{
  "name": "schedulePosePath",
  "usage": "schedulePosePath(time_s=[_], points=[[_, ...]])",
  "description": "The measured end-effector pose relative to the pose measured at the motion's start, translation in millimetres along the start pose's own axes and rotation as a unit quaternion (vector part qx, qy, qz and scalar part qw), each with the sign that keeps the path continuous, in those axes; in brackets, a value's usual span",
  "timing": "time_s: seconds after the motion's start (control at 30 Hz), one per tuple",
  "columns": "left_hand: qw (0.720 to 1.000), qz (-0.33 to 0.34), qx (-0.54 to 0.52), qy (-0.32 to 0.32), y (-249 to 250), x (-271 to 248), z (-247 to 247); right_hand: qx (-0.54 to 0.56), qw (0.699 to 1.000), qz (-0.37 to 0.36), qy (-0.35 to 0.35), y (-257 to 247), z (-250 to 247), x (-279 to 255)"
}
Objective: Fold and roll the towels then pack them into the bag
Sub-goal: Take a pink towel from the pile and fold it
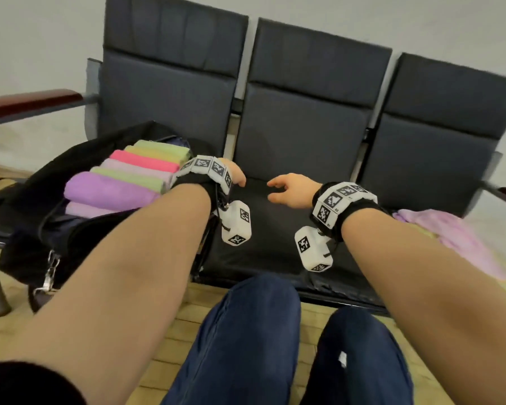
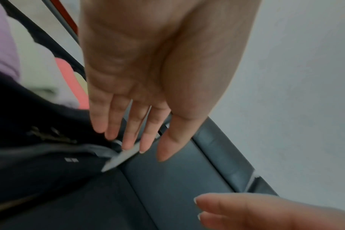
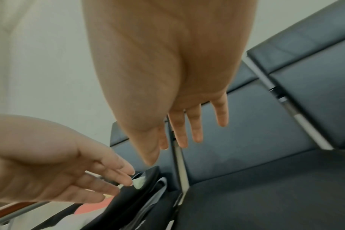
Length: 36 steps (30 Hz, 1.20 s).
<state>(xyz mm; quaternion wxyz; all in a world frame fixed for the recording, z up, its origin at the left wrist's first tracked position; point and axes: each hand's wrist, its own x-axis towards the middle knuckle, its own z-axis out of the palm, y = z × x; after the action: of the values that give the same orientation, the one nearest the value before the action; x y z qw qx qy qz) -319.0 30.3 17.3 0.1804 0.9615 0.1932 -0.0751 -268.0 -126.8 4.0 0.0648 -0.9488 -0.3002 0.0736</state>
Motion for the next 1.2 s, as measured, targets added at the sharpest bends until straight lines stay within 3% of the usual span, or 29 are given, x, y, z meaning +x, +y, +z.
schedulePosePath(time_s=[0.07, 0.27, 0.43, 0.57, 0.67, 0.87, 1.1, 1.2], points=[[0.999, 0.013, -0.046, 0.008, 37.7, 4.2, 11.2, 0.004, 1.0, 0.029, 0.009, 35.5, -10.0, -21.1], [0.993, 0.119, -0.009, -0.005, 152.3, -5.6, 43.0, 0.005, 0.991, 0.125, 0.047, 140.8, -29.8, -75.5], [0.981, 0.174, -0.086, -0.008, 227.8, 27.4, 82.9, -0.004, 0.976, 0.212, 0.058, 220.0, -31.5, -113.2], [0.974, 0.201, -0.104, -0.018, 296.3, 52.5, 113.5, -0.073, 0.955, 0.277, 0.084, 295.8, -29.8, -128.9], [0.969, 0.221, -0.11, -0.027, 346.2, 67.9, 136.8, -0.002, 0.95, 0.303, 0.076, 340.5, -21.3, -137.8], [0.943, 0.271, -0.185, -0.048, 418.6, 106.4, 198.7, 0.067, 0.899, 0.419, 0.109, 439.6, 3.9, -142.4], [0.914, 0.337, -0.204, -0.101, 484.1, 139.7, 263.1, 0.098, 0.878, 0.436, 0.171, 518.2, 32.5, -116.4], [0.903, 0.384, -0.169, -0.094, 502.4, 149.7, 292.5, 0.104, 0.887, 0.427, 0.142, 538.4, 47.9, -108.5]])
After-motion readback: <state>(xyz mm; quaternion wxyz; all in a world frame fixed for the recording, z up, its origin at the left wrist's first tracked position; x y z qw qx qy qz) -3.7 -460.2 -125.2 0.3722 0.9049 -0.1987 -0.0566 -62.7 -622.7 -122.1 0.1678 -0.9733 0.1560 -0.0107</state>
